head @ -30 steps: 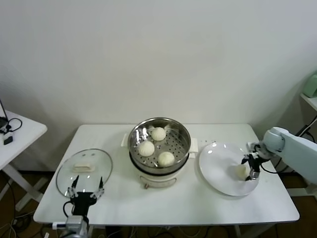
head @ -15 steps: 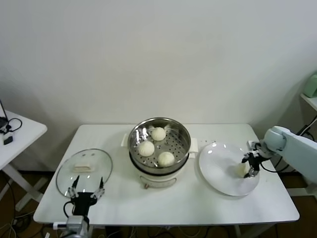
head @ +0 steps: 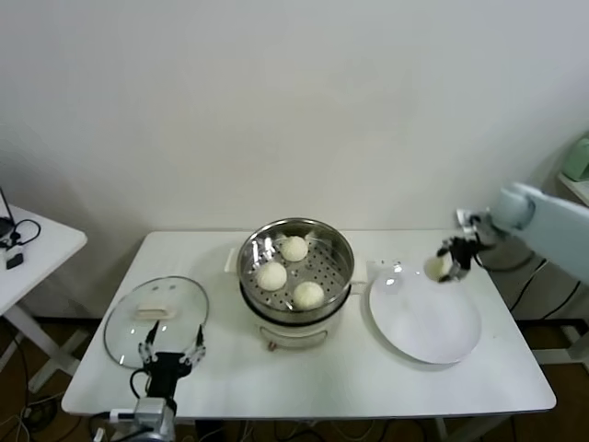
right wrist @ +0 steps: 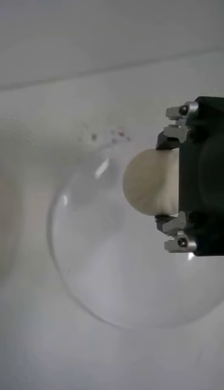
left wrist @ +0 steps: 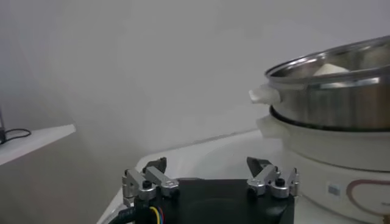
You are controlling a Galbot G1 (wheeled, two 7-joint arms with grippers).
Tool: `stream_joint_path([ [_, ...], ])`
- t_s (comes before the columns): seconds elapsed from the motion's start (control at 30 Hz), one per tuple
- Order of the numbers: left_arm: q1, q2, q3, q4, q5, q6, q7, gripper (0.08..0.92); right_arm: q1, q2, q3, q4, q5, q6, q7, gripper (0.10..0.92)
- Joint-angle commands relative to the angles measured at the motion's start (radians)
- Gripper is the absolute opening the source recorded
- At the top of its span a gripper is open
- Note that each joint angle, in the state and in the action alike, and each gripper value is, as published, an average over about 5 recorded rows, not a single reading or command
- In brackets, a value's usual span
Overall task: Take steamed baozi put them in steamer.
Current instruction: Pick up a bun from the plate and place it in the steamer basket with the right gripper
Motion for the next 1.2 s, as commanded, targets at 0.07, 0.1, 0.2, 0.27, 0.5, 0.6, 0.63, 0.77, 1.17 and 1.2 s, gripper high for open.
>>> stream_joint_path([
  [0.07, -0.004, -0.002, 0.034, -0.013, 0.001, 0.001, -0.003, 0.823, 0.389, 0.296, -0.316, -0.042, 0.423, -0.021, 0.0, 0.679],
  [0.1, -0.006, -0.002, 0.036, -0.015, 0.0, 0.002, -0.006, 0.823, 0.388, 0.318, -0.315, -0.041, 0.434, -0.025, 0.002, 0.679],
  [0.2, -0.014, -0.004, 0.044, -0.021, -0.004, 0.01, -0.018, 0.823, 0.373, 0.382, -0.308, -0.032, 0.458, -0.038, 0.012, 0.679],
  [0.27, -0.015, -0.006, 0.048, -0.026, -0.007, 0.013, -0.021, 0.823, 0.356, 0.421, -0.298, -0.026, 0.466, -0.046, 0.021, 0.679],
  [0.5, -0.02, -0.007, 0.035, -0.027, -0.024, 0.016, -0.022, 0.823, 0.306, 0.513, -0.285, -0.007, 0.489, -0.068, 0.046, 0.679],
  [0.6, -0.02, -0.008, 0.027, -0.026, -0.031, 0.014, -0.021, 0.823, 0.28, 0.531, -0.281, -0.007, 0.48, -0.072, 0.055, 0.679],
  [0.63, -0.019, -0.008, 0.024, -0.025, -0.033, 0.013, -0.021, 0.823, 0.27, 0.535, -0.277, -0.007, 0.475, -0.073, 0.057, 0.679],
  [0.77, -0.016, -0.006, 0.014, -0.018, -0.038, 0.014, -0.022, 0.823, 0.229, 0.538, -0.263, -0.006, 0.44, -0.077, 0.063, 0.679],
  [1.17, -0.018, -0.003, 0.007, -0.008, -0.043, 0.021, -0.023, 0.823, 0.143, 0.495, -0.262, 0.015, 0.362, -0.085, 0.081, 0.679],
  [1.2, -0.019, -0.003, 0.007, -0.007, -0.043, 0.022, -0.024, 0.823, 0.138, 0.492, -0.261, 0.013, 0.357, -0.084, 0.081, 0.679],
])
